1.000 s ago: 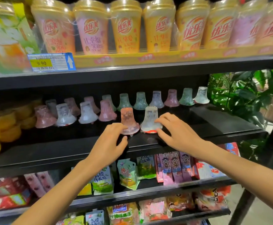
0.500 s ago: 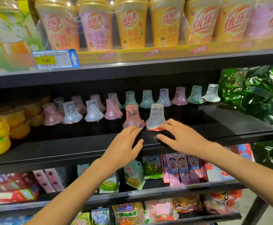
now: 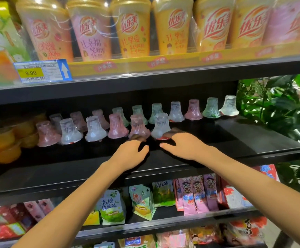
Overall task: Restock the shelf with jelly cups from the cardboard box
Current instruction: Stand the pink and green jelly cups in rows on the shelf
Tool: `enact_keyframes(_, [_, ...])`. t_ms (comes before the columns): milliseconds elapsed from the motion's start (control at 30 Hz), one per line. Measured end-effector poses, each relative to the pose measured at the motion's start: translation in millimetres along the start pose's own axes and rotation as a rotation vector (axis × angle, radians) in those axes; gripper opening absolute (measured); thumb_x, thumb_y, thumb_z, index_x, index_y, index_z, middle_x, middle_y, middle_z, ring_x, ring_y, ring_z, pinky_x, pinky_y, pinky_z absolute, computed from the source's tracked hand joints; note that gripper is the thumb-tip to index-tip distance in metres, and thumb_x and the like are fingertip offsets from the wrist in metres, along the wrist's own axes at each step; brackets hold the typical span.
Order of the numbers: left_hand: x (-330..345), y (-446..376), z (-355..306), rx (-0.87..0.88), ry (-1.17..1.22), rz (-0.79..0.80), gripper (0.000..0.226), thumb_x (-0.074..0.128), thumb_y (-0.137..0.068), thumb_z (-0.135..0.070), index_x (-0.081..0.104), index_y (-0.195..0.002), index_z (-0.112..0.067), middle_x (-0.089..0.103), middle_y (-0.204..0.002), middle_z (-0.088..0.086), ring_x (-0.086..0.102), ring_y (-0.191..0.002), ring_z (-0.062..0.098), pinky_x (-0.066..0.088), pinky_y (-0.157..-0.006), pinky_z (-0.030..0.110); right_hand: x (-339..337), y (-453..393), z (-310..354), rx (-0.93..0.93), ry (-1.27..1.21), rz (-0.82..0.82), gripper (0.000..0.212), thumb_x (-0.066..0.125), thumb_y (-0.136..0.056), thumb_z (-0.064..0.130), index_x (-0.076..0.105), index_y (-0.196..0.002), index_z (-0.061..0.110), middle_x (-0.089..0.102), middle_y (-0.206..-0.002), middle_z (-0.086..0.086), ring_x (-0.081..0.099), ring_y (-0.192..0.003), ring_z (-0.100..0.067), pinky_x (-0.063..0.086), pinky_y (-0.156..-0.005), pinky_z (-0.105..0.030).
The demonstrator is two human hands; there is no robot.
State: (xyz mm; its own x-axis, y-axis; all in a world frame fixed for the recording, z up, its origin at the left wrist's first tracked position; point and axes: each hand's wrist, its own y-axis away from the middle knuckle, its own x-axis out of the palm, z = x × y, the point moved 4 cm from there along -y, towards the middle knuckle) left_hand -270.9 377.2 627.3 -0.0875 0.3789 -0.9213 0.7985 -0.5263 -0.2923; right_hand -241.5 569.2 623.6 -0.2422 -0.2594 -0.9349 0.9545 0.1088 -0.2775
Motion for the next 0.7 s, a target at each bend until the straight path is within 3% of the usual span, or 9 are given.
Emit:
enact_keyframes(100, [-0.7,-13.7,2.7,0.005,-0.006,0.035,0.032,0.043,-0.101,-0.023,0.054,-0.129,-0.010,0.053,-0.131,0.009,0.054,-0.113,0.026,0.036,-0.087,0.024,-2.1,-17.4,-4.2,0.004,-0.013,0.021,0.049,0.048,-0.093,0.059,0.054,-0.133,0.031,0.053,-0.133,0.001,0.053,-0.117,-0.020,0.045,-0.096,-0.034])
enact_keyframes(200, [2.0,-27.8,10.1,0.005,-0.002,0.042,0.032,0.044,-0.100,-0.022,0.052,-0.131,-0.015,0.050,-0.133,0.005,0.054,-0.110,0.022,0.043,-0.095,0.030,-1.5,-33.6,-9.3,0.051,-0.002,0.058,0.050,0.050,-0.092,0.061,0.054,-0.132,0.031,0.051,-0.136,0.000,0.053,-0.119,-0.022,0.045,-0.098,-0.036])
enact_keyframes(533, [6.2,-37.4,19.3,0.000,0.013,0.001,0.025,0.049,-0.098,-0.019,0.058,-0.120,-0.013,0.052,-0.126,0.003,0.056,-0.105,0.019,0.045,-0.092,0.027,3.9,-48.6,-17.0,0.042,-0.074,0.009,0.036,0.052,-0.091,0.058,0.062,-0.111,0.030,0.059,-0.115,0.002,0.059,-0.100,-0.019,0.049,-0.086,-0.034])
enact_keyframes(700, [6.3,-35.1,18.3,-0.006,0.005,0.048,0.026,0.050,-0.097,-0.022,0.057,-0.122,-0.016,0.050,-0.130,0.003,0.054,-0.109,0.022,0.047,-0.097,0.036,5.8,-47.6,-14.4,0.085,-0.060,0.035,0.045,0.051,-0.094,0.055,0.059,-0.127,0.026,0.055,-0.131,-0.004,0.055,-0.116,-0.023,0.046,-0.096,-0.037])
